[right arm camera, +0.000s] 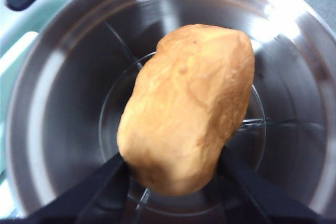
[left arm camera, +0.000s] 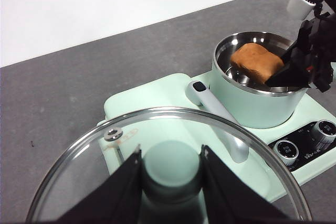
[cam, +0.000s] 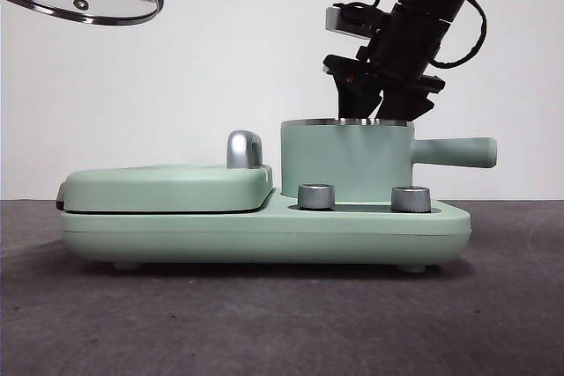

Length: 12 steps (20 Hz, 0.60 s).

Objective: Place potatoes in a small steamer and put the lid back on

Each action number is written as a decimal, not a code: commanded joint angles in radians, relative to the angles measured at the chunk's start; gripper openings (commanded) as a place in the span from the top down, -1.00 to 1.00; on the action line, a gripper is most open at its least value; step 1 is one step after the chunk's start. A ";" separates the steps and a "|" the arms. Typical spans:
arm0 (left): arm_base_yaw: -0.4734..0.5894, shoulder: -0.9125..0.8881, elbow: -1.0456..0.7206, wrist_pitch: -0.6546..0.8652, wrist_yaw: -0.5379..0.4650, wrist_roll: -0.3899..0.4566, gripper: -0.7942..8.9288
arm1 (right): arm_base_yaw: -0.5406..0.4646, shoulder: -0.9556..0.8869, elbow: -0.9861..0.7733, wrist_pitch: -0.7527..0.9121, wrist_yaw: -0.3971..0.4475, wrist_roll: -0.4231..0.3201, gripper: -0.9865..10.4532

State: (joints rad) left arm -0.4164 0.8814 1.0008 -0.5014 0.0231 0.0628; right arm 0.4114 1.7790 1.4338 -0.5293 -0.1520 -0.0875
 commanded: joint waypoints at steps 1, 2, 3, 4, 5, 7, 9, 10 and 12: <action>-0.003 0.001 0.016 0.030 -0.002 0.003 0.82 | 0.005 0.028 0.023 0.016 0.004 -0.011 0.55; -0.003 0.001 0.016 0.029 -0.002 0.003 0.82 | 0.005 0.028 0.023 0.020 0.004 -0.011 0.55; -0.003 0.001 0.016 0.029 -0.002 0.003 0.82 | 0.005 0.028 0.023 0.020 0.002 -0.011 0.52; -0.003 0.001 0.016 0.029 -0.002 0.004 0.82 | 0.005 0.028 0.023 0.019 -0.002 -0.011 0.45; -0.003 0.001 0.016 0.029 -0.002 0.004 0.82 | 0.005 0.028 0.023 0.018 -0.005 -0.010 0.38; -0.003 0.001 0.016 0.029 -0.002 0.004 0.82 | 0.005 0.027 0.023 0.019 -0.005 -0.010 0.35; -0.003 0.001 0.016 0.029 -0.002 0.004 0.82 | 0.005 0.019 0.024 0.018 -0.008 -0.010 0.30; -0.003 0.001 0.016 0.029 -0.002 0.004 0.82 | 0.005 0.012 0.029 0.011 -0.012 -0.010 0.24; -0.003 0.001 0.016 0.027 -0.002 0.004 0.82 | 0.005 -0.013 0.048 -0.023 -0.041 -0.010 0.23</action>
State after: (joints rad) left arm -0.4164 0.8814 1.0008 -0.5022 0.0231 0.0628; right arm 0.4114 1.7691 1.4528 -0.5617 -0.1909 -0.0898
